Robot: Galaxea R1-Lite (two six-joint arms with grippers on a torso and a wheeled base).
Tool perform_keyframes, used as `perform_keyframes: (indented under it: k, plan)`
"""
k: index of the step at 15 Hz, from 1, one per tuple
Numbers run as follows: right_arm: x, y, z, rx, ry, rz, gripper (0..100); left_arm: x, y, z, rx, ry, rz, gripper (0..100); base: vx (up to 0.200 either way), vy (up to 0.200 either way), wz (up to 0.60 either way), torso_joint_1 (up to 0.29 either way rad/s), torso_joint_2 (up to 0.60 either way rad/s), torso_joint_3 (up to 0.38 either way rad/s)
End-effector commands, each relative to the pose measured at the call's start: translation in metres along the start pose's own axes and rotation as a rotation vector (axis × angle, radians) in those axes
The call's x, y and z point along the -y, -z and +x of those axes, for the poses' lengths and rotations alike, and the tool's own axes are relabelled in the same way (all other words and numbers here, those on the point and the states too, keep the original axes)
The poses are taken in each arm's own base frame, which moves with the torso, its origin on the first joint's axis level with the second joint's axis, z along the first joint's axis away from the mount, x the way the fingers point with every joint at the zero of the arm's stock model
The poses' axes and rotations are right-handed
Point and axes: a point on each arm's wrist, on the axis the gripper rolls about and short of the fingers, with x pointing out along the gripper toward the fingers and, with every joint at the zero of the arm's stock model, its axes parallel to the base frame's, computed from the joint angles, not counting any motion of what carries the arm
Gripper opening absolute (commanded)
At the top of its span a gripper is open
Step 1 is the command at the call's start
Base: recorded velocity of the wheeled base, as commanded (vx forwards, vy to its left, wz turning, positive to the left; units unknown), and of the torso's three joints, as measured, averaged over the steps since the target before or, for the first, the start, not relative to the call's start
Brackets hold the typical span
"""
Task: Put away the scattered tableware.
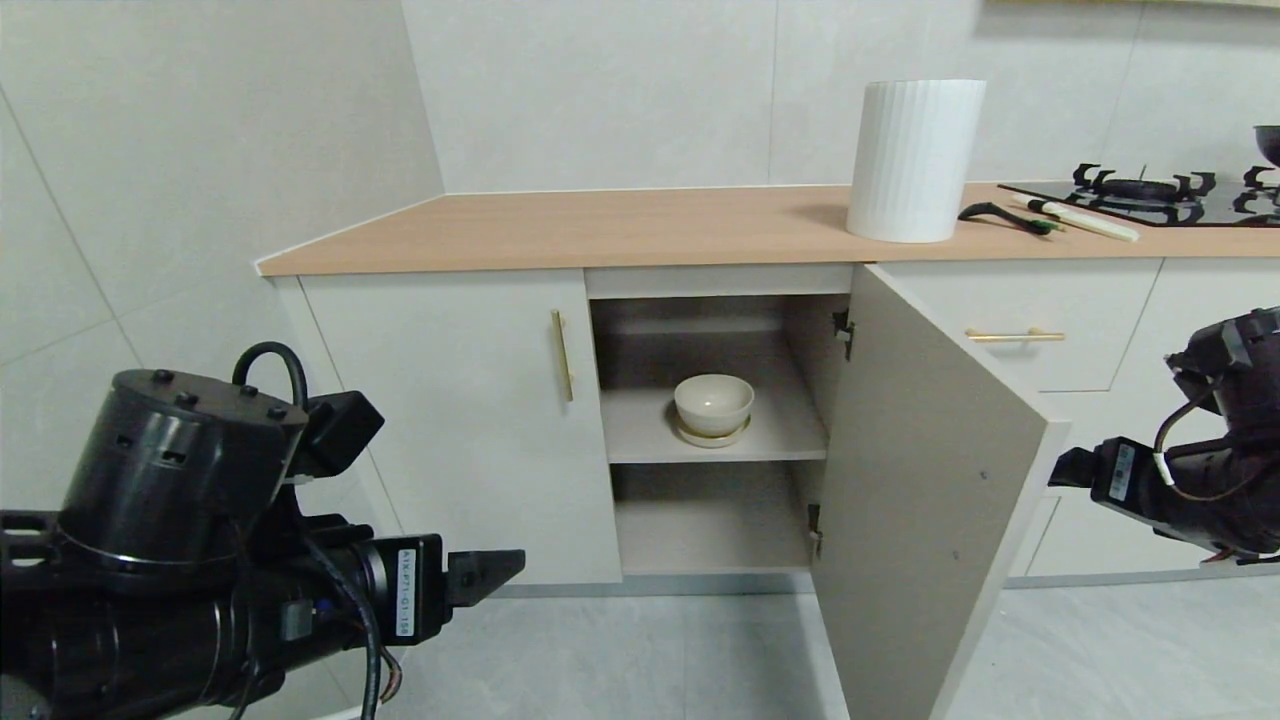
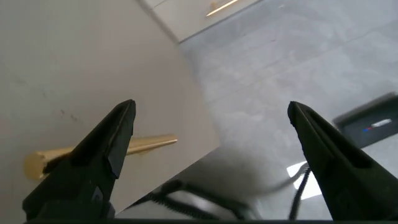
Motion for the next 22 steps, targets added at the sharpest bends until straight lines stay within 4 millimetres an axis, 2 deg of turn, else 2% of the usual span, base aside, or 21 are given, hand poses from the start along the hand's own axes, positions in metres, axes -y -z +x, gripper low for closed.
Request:
perform_keyframes:
  k: [1,3,4,6,10,12,13,15,22]
  plan:
    - [-0.013,0.008,0.002,-0.027,-0.032,-0.037,100,0.000,0.000,0.000,0.000,0.000,0.000,100,0.000,0.000,0.00,0.000,0.00,0.000]
    - [-0.024,0.019,0.003,-0.061,-0.057,-0.082,100,0.000,-0.001,0.000,0.001,-0.001,-0.002,100,0.000,0.000,0.00,0.000,0.00,0.000]
    - [-0.032,0.031,0.005,-0.094,-0.077,-0.126,100,0.000,-0.002,-0.002,0.008,0.005,-0.003,100,0.000,0.000,0.00,0.000,0.00,0.000]
    - [-0.047,0.034,0.014,-0.098,-0.117,-0.162,100,0.000,-0.002,-0.003,0.012,0.007,-0.004,100,0.000,0.000,0.00,0.000,0.00,0.000]
    - [-0.093,0.024,0.046,-0.087,-0.210,-0.273,100,-0.001,-0.003,-0.008,0.028,0.013,-0.006,100,0.000,0.000,0.00,0.000,0.00,0.000]
    - [-0.110,0.018,0.058,-0.083,-0.238,-0.279,100,-0.001,-0.004,-0.010,0.038,0.019,-0.009,100,0.000,0.000,0.00,0.000,0.00,0.000]
    - [-0.126,0.012,0.071,-0.075,-0.268,-0.314,100,-0.001,-0.004,-0.013,0.048,0.024,-0.011,100,0.000,0.000,0.00,0.000,0.00,0.000]
    - [-0.143,0.009,0.081,-0.069,-0.306,-0.345,100,-0.002,-0.004,-0.016,0.056,0.028,-0.003,100,0.000,0.000,0.00,0.000,0.00,0.000]
    - [-0.168,0.020,0.111,-0.082,-0.402,-0.341,100,-0.002,-0.005,-0.016,0.059,0.025,0.021,100,0.000,0.000,0.00,0.000,0.00,0.000]
